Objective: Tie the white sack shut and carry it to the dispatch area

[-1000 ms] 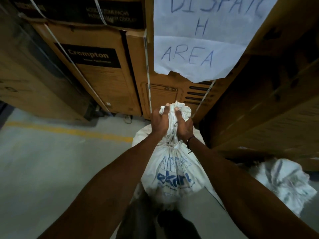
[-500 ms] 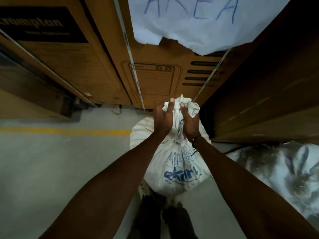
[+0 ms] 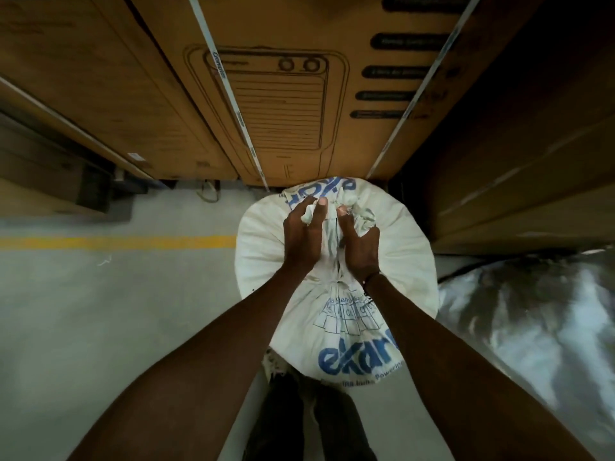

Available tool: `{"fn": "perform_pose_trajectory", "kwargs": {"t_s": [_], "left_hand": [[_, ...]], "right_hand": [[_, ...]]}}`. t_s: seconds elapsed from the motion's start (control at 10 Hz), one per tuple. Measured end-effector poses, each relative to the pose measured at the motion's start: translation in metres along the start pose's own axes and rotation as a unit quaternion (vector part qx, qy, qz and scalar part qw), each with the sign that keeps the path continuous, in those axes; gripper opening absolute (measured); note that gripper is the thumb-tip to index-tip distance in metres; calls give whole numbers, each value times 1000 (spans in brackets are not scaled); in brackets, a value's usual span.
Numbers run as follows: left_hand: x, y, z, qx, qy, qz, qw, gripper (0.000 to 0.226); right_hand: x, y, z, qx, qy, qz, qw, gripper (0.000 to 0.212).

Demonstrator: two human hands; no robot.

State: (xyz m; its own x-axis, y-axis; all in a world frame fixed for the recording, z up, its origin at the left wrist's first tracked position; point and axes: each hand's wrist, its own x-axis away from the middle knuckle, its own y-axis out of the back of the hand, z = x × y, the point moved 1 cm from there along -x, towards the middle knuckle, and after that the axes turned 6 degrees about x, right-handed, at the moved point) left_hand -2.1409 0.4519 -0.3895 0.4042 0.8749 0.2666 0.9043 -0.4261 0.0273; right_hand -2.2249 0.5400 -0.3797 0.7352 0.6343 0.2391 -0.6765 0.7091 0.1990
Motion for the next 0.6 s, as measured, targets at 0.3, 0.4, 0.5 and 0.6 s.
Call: {"fn": "perform_pose_trajectory", "kwargs": {"t_s": [0.3, 0.4, 0.5, 0.6], "left_hand": [[39, 27, -85, -110, 83, 58, 989, 66], [68, 48, -122, -185, 66, 62, 979, 68], [105, 74, -156, -247, 50, 69, 965, 85], [138, 95, -184, -300, 23, 64, 952, 78]], "right_hand": [[21, 77, 60, 146, -76, 20, 986, 69], [46, 101, 91, 166, -66, 32, 983, 86], [80, 119, 132, 186, -42, 43, 981, 84], [111, 132, 167, 184, -28, 40, 982, 84]]}}
